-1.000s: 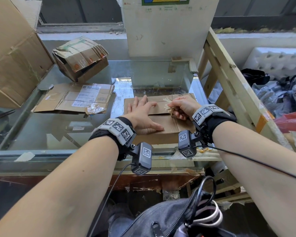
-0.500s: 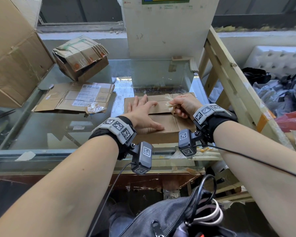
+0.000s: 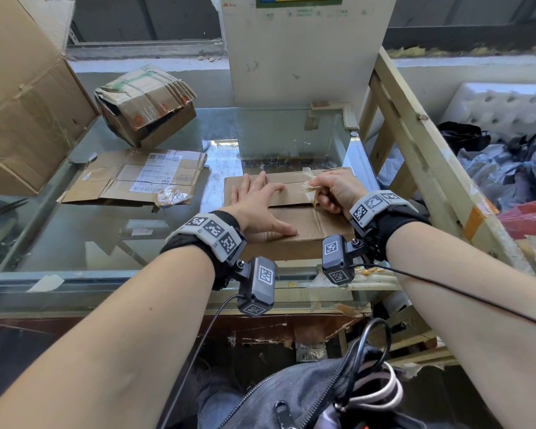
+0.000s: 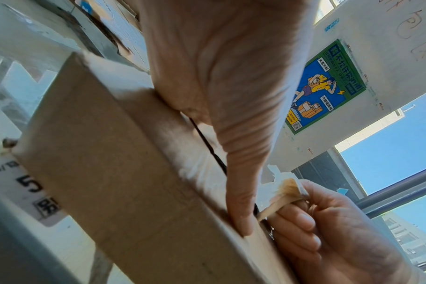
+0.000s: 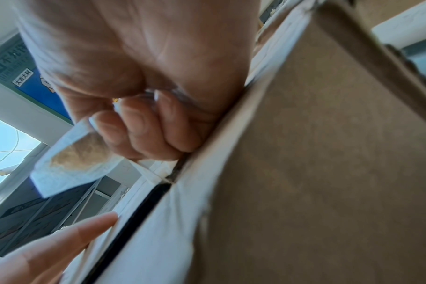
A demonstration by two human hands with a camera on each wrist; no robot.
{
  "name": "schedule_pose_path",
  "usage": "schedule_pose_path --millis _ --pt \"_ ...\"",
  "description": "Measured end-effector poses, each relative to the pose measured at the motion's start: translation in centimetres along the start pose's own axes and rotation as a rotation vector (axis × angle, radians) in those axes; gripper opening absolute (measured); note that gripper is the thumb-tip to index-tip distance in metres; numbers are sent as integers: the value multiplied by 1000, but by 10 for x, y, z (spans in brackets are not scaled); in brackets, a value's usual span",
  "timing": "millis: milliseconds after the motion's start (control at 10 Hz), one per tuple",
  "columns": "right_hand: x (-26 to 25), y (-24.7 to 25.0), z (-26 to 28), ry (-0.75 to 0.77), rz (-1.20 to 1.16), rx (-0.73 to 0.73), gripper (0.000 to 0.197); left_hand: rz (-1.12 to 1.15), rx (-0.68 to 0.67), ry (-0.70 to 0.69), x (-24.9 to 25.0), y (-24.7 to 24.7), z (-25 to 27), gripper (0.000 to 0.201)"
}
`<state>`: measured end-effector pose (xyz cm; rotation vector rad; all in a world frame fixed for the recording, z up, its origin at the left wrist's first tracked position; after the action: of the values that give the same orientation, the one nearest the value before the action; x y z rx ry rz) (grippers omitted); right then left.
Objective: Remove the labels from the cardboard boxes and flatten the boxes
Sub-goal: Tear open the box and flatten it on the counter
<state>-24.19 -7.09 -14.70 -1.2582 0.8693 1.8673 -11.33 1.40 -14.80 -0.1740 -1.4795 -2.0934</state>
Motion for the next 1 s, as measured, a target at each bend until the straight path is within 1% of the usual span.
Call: schedule_pose_path --millis 800,900,1000 --pt "4 11 -4 56 -154 110 41 -9 2 0 -1 -1 -3 98" --pt "-1 10 -3 99 -135 146 43 -21 -1 2 -1 -1 -3 97" --pt "-7 11 1 192 26 194 39 -31 -5 3 0 -2 -3 97"
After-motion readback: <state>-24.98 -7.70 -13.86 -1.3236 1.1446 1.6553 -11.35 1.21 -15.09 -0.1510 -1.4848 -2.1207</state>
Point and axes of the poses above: each hand's wrist, its own z-axis away from the middle knuckle, its own y-axis out of the back of the hand, x = y × z, the point moved 9 cm from there along -z, towards the middle knuckle, and after that the axes turned 5 degrees about y, right-handed, at the moved point
